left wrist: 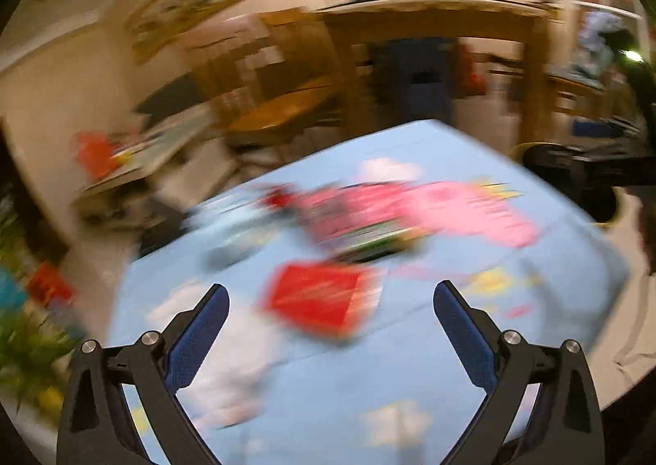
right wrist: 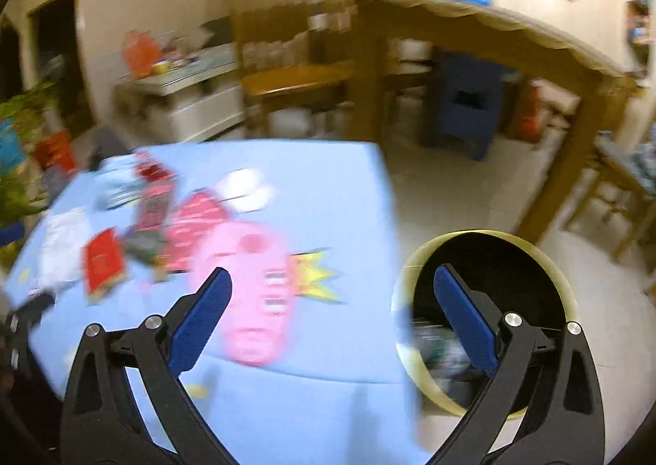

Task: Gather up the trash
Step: 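Grasp the blue face mask with the left gripper while the right gripper grasps the gold cap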

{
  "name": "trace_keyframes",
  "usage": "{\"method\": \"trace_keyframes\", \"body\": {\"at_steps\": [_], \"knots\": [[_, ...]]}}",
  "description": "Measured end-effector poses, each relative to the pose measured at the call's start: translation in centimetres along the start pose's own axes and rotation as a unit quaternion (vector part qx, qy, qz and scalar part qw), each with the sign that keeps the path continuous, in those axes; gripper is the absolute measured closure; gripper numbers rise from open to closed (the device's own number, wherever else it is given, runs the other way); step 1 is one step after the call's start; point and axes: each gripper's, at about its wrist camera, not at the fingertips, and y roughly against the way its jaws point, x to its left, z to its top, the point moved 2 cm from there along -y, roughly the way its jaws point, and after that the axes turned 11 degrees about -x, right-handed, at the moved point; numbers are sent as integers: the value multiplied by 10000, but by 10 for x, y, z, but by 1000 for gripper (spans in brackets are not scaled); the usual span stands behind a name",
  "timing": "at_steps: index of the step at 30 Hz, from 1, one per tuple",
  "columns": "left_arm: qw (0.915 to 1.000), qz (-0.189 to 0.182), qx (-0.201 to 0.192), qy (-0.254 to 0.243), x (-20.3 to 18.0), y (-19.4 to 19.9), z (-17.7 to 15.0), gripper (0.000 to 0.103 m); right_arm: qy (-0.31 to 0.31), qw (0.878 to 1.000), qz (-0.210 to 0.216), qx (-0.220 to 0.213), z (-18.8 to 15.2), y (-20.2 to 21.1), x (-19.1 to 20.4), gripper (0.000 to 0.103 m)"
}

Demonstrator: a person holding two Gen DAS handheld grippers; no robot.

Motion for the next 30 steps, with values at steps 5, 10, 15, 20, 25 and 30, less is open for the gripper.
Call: {"method": "trace_keyframes", "body": {"at_steps": [5, 10, 15, 20, 25, 30], "knots": [[9944, 700, 21, 798, 95, 8, -20, 7, 48, 9958, 831, 386, -1, -34, 71, 12], [9903, 934, -87, 1022, 137, 14, -32, 7, 830, 9831, 1405, 830, 1, -70, 137, 39], [9893, 935, -144, 1111, 145, 21, -49, 7, 1014, 9744, 1379, 1458, 1, -102, 146, 57], [9884, 766, -105, 1304, 151, 17, -53, 7, 1282, 9715, 1195, 1598, -16, -107, 155, 71], [9892, 614, -190, 1314, 151, 16, -47, 7, 1366, 9735, 1078, 1484, -20, -94, 157, 82], [9932, -57, -357, 1104, 135, 8, -19, 7, 751, 9835, 1122, 1204, -21, -64, 130, 82]]}}
